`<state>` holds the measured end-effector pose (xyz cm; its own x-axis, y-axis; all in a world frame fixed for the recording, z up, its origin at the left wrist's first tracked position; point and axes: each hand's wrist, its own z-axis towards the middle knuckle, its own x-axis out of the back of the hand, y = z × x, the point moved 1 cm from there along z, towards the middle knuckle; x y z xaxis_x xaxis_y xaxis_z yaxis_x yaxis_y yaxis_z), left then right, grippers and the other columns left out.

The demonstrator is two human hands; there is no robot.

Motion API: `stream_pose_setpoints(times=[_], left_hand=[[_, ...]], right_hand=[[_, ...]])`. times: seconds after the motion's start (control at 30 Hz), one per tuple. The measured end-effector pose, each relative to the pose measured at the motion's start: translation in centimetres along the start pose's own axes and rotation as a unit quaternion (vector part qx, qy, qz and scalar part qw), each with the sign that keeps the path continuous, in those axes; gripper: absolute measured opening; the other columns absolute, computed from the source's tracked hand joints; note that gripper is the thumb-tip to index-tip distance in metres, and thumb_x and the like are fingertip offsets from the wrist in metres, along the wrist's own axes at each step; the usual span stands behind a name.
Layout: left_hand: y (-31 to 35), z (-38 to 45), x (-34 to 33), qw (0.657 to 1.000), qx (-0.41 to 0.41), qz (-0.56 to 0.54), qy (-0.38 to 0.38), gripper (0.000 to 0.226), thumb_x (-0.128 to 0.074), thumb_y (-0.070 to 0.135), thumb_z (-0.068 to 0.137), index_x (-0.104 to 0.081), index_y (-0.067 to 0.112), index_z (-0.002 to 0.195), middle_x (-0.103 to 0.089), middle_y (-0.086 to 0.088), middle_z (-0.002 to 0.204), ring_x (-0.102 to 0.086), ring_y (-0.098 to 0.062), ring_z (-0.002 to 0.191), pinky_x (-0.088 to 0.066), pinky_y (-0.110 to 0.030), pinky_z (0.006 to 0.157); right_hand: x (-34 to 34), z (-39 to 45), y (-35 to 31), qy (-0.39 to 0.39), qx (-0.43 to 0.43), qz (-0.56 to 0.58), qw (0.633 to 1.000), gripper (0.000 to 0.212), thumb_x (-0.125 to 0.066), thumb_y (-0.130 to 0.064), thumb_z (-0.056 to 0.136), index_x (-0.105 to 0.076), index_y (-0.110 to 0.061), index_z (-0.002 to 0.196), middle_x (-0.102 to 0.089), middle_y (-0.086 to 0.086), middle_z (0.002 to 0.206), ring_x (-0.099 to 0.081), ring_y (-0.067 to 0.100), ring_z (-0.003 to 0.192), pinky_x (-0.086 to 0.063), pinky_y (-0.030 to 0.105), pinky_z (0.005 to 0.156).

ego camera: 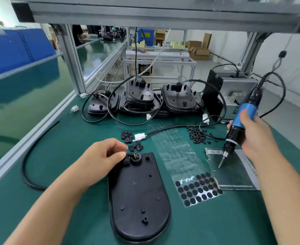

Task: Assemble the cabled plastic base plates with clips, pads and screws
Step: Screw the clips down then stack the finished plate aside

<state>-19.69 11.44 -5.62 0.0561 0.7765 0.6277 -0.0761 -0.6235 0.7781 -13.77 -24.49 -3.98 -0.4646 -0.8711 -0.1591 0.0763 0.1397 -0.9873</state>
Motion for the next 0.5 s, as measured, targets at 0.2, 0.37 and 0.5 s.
stream_pose_setpoints(times=[0.2,0.37,0.5], left_hand=[[6.7,-2.8,-6.4,0.917,-0.169,0.360,-0.014,0.072,-0.030,0.075,0.078,-0.059,0.023,0.118,-0.057,0.006,0.119,-0.047,-0.019,0.118,-0.026,-0.042,0.112],[8.9,-1.5,-9.6,0.840,-0.139,0.503,-0.149,0.095,-0.040,0.090,0.065,-0.059,0.012,0.117,-0.051,-0.005,0.122,-0.038,-0.028,0.122,-0.002,-0.051,0.118],[8.5,-0.8,-9.7,0.868,-0.138,0.457,-0.136,0.083,-0.053,0.087,0.059,-0.064,0.018,0.105,-0.051,-0.001,0.101,-0.046,-0.025,0.110,-0.019,-0.044,0.113]], right_hand=[[1.0,-0.2,0.5,0.078,0.071,-0.275,0.956,0.023,-0.052,-0.027,0.091,-0.061,-0.009,0.104,-0.057,0.009,0.089,-0.053,0.029,0.081,-0.040,0.038,0.073],[0.0,-5.0,0.1,0.096,0.299,-0.409,0.857,0.029,-0.056,-0.013,0.088,-0.063,-0.018,0.115,-0.063,0.004,0.117,-0.055,0.025,0.105,-0.044,0.042,0.093],[-1.3,-8.3,1.2,-0.380,0.198,-0.468,0.773,0.023,-0.073,-0.030,0.080,-0.068,-0.041,0.100,-0.065,-0.025,0.104,-0.058,-0.003,0.092,-0.044,0.017,0.084]])
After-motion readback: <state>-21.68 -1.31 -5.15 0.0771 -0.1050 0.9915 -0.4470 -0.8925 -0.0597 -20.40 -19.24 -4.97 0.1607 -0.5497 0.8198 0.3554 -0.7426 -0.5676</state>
